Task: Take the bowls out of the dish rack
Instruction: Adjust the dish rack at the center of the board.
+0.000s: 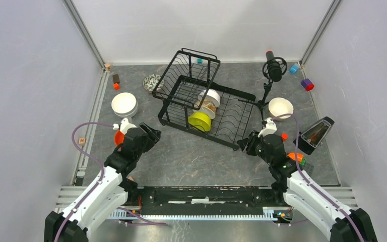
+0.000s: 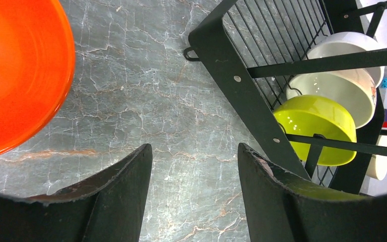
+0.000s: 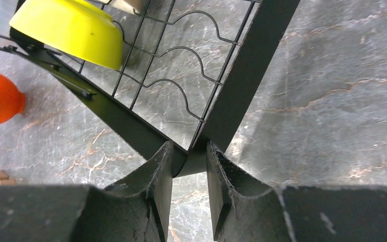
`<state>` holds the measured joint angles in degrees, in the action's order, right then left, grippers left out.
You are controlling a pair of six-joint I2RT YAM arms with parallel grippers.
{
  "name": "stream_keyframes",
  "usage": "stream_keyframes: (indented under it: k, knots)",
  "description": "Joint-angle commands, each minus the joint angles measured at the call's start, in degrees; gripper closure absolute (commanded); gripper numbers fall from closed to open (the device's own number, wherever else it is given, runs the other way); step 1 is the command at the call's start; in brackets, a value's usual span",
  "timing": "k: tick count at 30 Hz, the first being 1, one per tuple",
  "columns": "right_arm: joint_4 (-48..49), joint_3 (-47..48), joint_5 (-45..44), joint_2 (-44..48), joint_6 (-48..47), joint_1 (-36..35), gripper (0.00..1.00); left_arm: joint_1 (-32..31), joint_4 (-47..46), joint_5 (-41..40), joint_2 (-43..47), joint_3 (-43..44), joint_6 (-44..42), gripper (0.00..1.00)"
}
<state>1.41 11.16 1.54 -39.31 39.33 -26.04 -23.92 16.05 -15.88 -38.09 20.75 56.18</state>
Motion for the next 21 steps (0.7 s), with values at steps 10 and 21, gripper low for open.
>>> stream_keyframes:
  k: [10, 21]
  knots:
    - [-14.5, 4.5, -8.3, 4.4, -10.9, -6.1, 0.20, -0.2, -4.6, 3.1, -2.5, 1.5, 1.5, 0.31]
    - [-12.1, 16.9, -25.0, -7.3, -14.3, -2.4, 0.15, -0.3, -3.4, 4.6, 0.7, 0.3, 1.1, 0.31]
